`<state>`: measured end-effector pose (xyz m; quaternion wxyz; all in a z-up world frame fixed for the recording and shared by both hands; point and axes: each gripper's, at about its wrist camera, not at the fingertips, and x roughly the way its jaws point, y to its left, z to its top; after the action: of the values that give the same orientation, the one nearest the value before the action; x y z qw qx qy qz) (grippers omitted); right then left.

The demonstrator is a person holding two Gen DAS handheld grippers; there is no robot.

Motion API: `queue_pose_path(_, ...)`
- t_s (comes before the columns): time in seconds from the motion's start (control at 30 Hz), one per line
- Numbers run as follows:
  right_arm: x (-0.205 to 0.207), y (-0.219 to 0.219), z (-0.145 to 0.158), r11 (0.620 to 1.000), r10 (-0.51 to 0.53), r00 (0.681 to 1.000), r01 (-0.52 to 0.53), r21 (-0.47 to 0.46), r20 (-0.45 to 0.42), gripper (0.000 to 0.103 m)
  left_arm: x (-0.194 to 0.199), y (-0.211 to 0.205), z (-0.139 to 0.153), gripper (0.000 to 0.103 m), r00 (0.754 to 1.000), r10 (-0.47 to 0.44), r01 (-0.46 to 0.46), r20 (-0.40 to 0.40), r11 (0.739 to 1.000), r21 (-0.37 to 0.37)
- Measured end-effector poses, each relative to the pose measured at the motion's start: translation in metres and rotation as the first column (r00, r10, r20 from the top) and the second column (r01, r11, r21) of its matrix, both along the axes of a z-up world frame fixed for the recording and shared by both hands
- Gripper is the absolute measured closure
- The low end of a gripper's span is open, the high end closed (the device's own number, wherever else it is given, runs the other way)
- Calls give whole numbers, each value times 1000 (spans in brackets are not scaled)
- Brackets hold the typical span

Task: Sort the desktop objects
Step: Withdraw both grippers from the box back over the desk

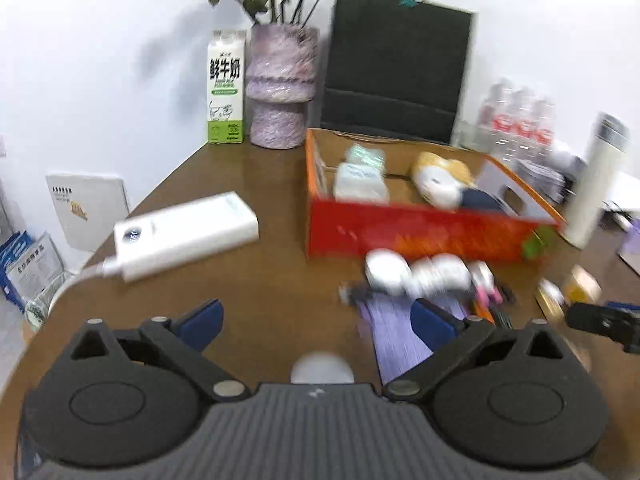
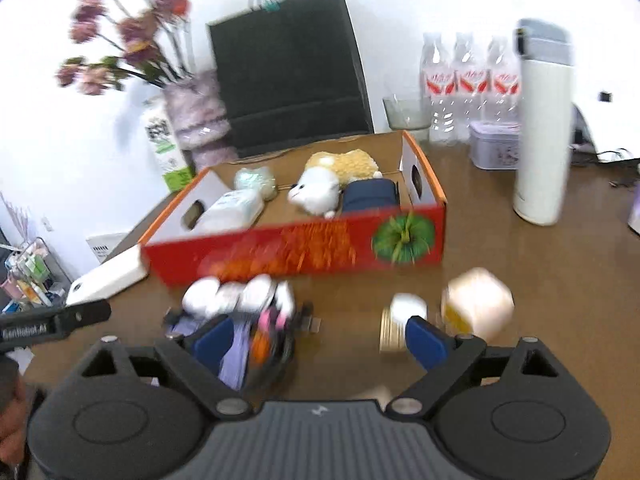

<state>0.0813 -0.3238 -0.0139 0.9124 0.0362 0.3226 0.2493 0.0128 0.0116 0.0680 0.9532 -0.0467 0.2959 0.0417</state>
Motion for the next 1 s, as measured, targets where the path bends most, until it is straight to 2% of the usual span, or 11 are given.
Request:
queue_pose_path(0.07,-26,-4,-14,999,20,999,-19,-33,25,7,-33,-9,-12,0,999,-19,19,29,1000,6)
queue_pose_path(0.13,-44,-9,-24,996,24,998,-20,-84,51,7,-56,-15,-20,0,999,-18,18,30,1000,0)
queue_pose_path(0.2,-60,-15,-29,996,19,998,-13,-92,67,7,-72,-20,-27,0,999,-45,45,29,999,0)
queue_pose_path(0.3,-79,-29,-32,999,19,993,-14,-49,114,7,-86,-32,-35,0,996,-63,58,66,995,85)
queue_pose_path(0.43,-88,-38,-40,1000,9,994,-11,19,109,4,-82,-41,-44,0,996,-79,71,47,986,151)
queue_pose_path(0.53,-92,-36,-39,1000,3,989,-6,19,148,3,-81,-43,-49,0,996,-82,77,22,984,160)
queue_pose_path(0.8,-90,-37,-41,1000,1,992,-5,30,126,3,-81,-44,-52,0,994,-109,107,6,981,161)
queue_pose_path(1.0,-87,-36,-39,999,7,994,-11,30,112,3,-82,-43,-48,0,990,-132,124,43,980,155)
